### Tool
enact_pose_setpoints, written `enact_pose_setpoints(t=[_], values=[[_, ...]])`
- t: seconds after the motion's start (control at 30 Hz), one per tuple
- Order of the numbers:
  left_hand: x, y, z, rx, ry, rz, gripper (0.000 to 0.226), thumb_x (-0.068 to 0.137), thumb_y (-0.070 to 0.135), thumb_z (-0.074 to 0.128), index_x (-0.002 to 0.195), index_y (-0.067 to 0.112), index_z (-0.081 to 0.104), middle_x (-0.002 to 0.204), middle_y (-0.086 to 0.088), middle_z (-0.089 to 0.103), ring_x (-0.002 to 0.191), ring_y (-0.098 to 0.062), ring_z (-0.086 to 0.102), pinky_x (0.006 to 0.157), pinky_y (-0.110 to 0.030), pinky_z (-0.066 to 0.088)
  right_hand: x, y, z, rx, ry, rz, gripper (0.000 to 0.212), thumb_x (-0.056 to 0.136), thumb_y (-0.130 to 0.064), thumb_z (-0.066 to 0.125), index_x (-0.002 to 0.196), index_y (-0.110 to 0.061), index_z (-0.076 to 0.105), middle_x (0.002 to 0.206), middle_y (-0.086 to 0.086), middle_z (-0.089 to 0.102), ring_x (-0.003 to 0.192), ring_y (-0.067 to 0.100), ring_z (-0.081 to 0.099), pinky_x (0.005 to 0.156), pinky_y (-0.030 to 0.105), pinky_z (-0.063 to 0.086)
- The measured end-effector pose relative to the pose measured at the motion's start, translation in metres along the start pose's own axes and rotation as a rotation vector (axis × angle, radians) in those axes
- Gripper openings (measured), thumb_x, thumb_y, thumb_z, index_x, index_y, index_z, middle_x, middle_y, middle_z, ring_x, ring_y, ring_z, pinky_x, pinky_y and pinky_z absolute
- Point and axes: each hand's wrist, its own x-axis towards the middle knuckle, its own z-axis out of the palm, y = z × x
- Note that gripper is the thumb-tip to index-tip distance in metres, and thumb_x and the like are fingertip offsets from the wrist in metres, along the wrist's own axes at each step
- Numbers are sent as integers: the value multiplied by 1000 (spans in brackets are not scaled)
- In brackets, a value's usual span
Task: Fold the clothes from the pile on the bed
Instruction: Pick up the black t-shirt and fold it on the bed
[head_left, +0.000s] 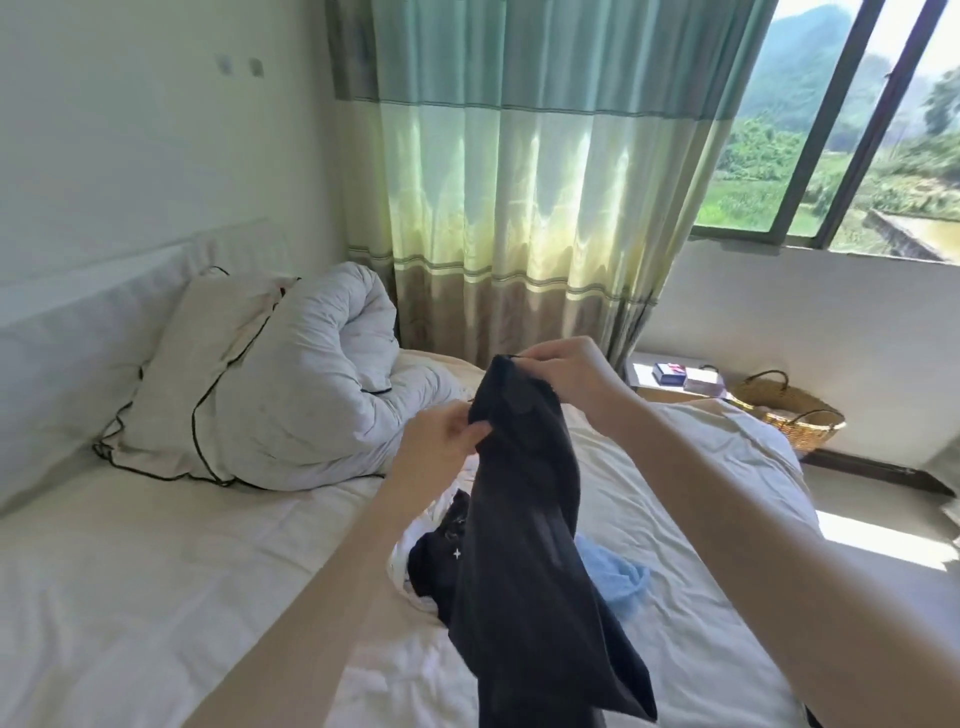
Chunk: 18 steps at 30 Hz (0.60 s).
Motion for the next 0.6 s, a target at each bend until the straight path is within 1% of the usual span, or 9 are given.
enact_pose_setpoints(t=[0.07,0.1,0.2,0.23,0.3,0.37,0.47,0.53,0.6], values=[[-6,1,-22,-22,-36,6,11,92,15,58,86,12,66,71,9,67,71,-3,65,73,-24,51,-5,1,-4,-31,-39,9,21,82,-21,72,62,-29,72,57,-13,66,64,3,61,63,19,48],[-8,1,-32,-17,-38,10,12,94,13,56,89,11,67,72,10,66,71,-2,64,73,-21,51,-8,1,-5,-49,-61,6,19,82,-22,73,64,-29,73,57,-14,66,63,1,61,64,18,48],[-9,8,-55,-31,-13,12,16,94,7,54,97,9,70,85,-6,70,84,-21,66,84,-35,55,-14,-2,-2,-66,-108,0,17,83,-24,72,66,-26,73,55,-12,65,54,-2,58,58,16,46],[-9,11,-60,-34,24,16,16,93,6,55,96,13,70,86,-6,70,84,-21,66,86,-37,54,-14,-5,0,-54,-111,15,17,83,-25,72,66,-23,74,54,-10,64,51,-1,56,54,15,45],[-9,15,-68,23,141,28,14,92,10,58,95,18,69,87,0,70,84,-15,66,85,-28,53,-12,-12,3,42,-83,82,19,84,-24,71,75,-7,74,53,-3,60,47,4,53,46,17,45],[-20,17,-70,103,266,86,12,91,18,60,95,26,67,87,12,68,82,-2,62,76,-10,47,-9,-17,5,203,-41,192,26,85,-20,70,87,6,69,54,1,54,47,7,50,43,18,44],[-57,5,-42,147,344,224,10,85,34,65,94,31,63,84,22,62,80,2,59,69,-4,41,-7,-26,13,448,-18,345,14,91,-11,61,88,3,61,74,8,51,62,16,49,52,25,46],[-84,-10,-10,198,246,188,37,78,56,61,104,30,61,91,23,59,85,3,56,74,-7,41,-8,-35,18,589,-13,379,13,94,-5,54,83,0,57,75,9,50,61,17,46,49,25,49],[-93,-21,17,227,114,21,64,72,68,57,122,27,55,109,19,56,97,3,54,85,-14,44,-9,-46,24,683,6,383,14,95,-1,49,83,-1,56,75,10,54,61,17,51,44,23,52]])
